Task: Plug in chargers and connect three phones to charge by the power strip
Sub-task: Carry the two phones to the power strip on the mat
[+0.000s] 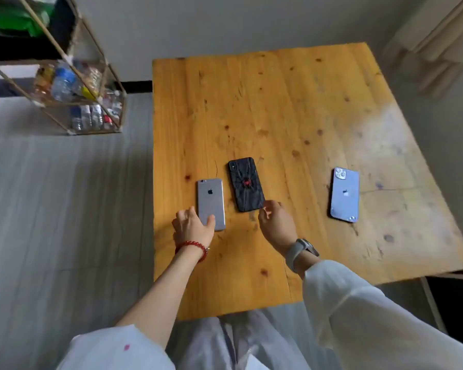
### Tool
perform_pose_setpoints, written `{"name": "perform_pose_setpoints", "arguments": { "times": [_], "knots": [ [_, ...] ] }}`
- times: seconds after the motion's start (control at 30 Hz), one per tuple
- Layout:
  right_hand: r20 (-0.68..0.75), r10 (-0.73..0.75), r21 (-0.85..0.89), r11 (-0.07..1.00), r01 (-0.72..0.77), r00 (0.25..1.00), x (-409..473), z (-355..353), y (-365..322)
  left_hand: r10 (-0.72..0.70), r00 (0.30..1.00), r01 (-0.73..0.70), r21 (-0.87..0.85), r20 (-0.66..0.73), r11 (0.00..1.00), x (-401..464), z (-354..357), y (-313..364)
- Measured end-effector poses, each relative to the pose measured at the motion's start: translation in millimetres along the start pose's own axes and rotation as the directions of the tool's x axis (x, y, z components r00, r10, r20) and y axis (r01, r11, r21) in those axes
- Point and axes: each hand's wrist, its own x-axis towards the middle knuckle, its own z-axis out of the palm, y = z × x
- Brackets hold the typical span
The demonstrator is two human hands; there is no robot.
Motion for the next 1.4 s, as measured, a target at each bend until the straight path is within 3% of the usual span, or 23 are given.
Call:
{"name": "perform_pose_setpoints", "arguments": {
  "times": [0.2,0.3,0.43,0.63,0.8,0.93,1.07,1.13,1.27,1.4],
  "knots": [
    [0.04,0.099,-0.174,0.98,-0.091,0.994,62,20,-17,-0.038,0.991,0.066,0.217,-0.127,0.974,37,29,12],
    [0.04,0.161,-0.282,0.949,-0.143,0.986,72,28,-28,-0.011,0.989,0.042,0.204,-0.15,0.978,41,37,17],
    [0.067,0.31,-0.196,0.936,-0.292,0.949,82,28,-38,0.027,0.993,-0.012,0.123,-0.116,0.992,43,39,24],
    [0.071,0.372,-0.075,0.927,-0.367,0.925,82,30,-38,-0.013,0.999,0.012,-0.02,-0.049,1.0,58,27,25],
    [-0.047,0.319,0.274,0.915,-0.295,0.946,61,35,-43,0.108,0.992,-0.095,-0.183,0.063,0.979,52,11,8],
    [-0.061,0.313,0.248,0.925,-0.289,0.948,25,36,-44,0.255,0.966,-0.248,-0.102,0.053,0.963,43,-7,0],
    [-0.138,0.361,0.278,0.908,-0.314,0.922,-39,23,-13,0.352,0.922,-0.331,-0.145,0.158,0.932,12,-13,3],
    [-0.196,0.429,0.335,0.875,-0.351,0.882,-82,13,8,0.445,0.87,-0.428,-0.124,0.21,0.895,-13,-7,12],
    [-0.329,0.548,0.417,0.815,-0.402,0.769,-171,-6,54,0.639,0.698,-0.658,-0.063,0.323,0.751,-76,20,38],
    [-0.424,0.707,0.555,0.697,-0.455,0.566,-283,-17,108,0.794,0.416,-0.851,-0.119,0.445,0.512,-178,66,52]
  ]
}}
